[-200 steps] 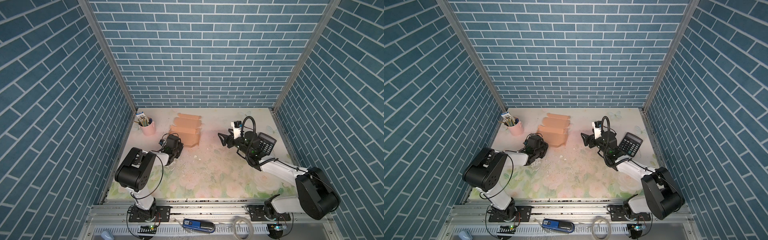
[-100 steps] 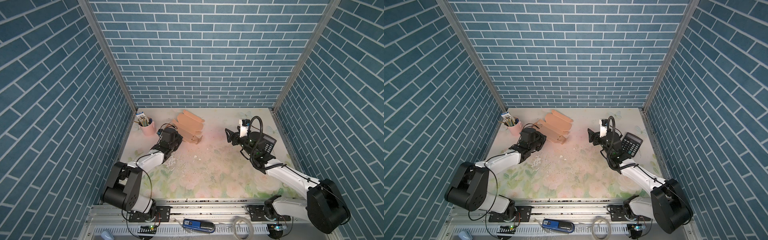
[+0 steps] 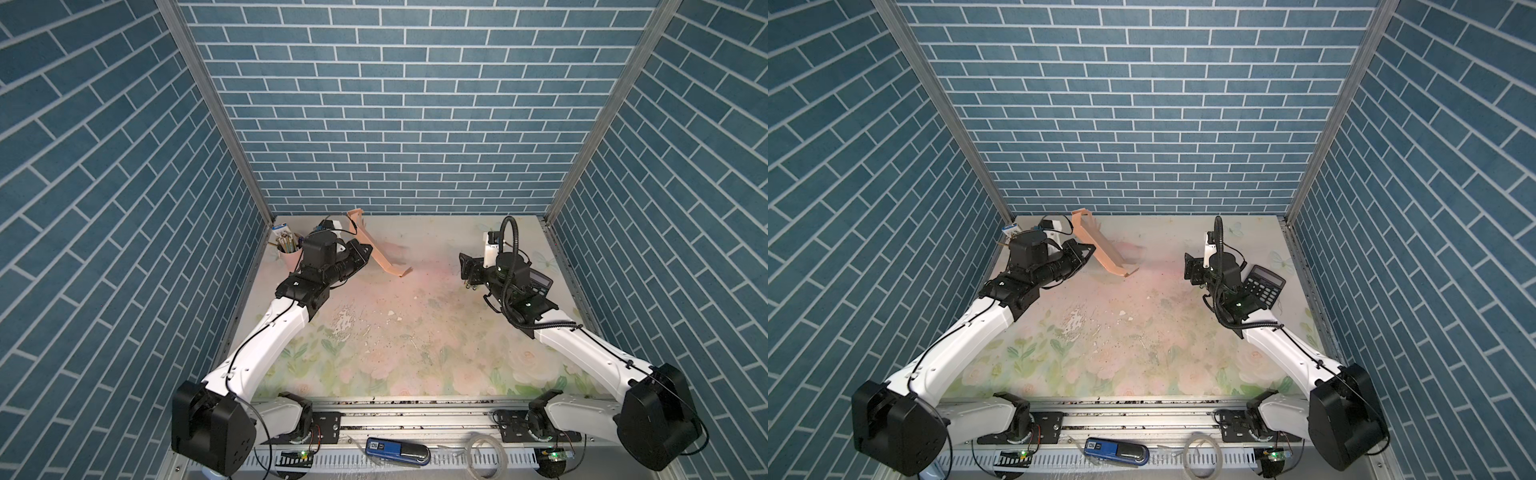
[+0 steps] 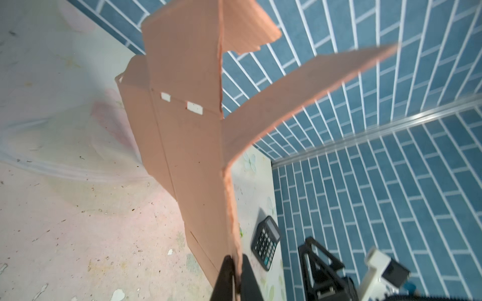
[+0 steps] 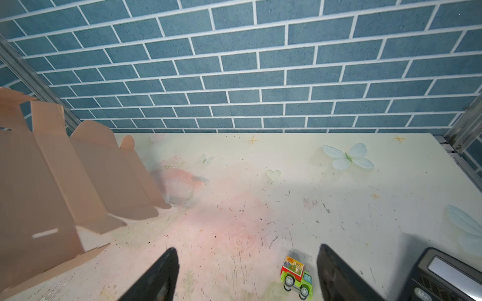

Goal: Fold the paper box

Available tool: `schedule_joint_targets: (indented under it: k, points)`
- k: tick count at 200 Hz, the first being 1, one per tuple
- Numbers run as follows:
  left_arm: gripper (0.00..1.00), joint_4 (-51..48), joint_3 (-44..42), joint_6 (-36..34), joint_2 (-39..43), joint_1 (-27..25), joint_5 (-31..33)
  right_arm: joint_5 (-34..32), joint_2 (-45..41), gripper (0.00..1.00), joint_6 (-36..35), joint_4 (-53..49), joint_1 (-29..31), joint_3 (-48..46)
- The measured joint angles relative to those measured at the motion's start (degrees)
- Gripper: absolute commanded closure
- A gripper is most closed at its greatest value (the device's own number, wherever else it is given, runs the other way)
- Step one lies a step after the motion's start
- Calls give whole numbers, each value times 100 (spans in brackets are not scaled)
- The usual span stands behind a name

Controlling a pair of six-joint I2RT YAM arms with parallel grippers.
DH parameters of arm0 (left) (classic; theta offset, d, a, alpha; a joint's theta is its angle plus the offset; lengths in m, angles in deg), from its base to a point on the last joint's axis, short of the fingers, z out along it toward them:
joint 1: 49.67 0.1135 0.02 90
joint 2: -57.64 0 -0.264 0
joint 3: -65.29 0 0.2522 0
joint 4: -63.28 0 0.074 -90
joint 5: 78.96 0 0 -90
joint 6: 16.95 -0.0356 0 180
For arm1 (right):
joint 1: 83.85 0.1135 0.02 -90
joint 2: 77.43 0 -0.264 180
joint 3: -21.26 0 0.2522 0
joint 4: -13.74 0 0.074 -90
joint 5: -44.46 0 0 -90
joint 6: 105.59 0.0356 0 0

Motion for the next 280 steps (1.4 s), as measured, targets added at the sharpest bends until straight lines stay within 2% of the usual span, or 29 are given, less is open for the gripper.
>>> schedule_joint_targets:
  k: [54, 87, 107, 137, 169, 187, 224, 248, 280]
  points:
    - [91, -199, 146, -402, 404, -614, -870, -107, -260, 18, 39, -374, 0, 66]
    - [91, 68, -107, -378, 433, -1178, -1266, -162, -299, 18, 39, -564, 0, 68]
    - [91, 234, -393, -361, 444, -1329, -1436, -190, -302, 18, 39, -656, 0, 68]
    - [94, 131, -863, -466, 339, -1093, -1567, -205, -297, 18, 39, -719, 0, 72]
    - [94, -280, -1152, -815, -262, -245, -1648, -201, -166, 18, 39, -752, 0, 186]
    - [94, -820, -992, -1316, -732, 35, -1408, -199, -52, 18, 39, -743, 0, 197]
    - [94, -1714, -48, -2291, -1805, 4, -866, -81, 339, 18, 37, -651, 0, 195]
    - [94, -2352, 660, -2876, -2435, -203, 42, 225, 557, 18, 35, -455, 0, 175]
    - [95, -2824, 1174, -3270, -2916, -605, 1045, 717, 863, 18, 13, -120, 0, 170]
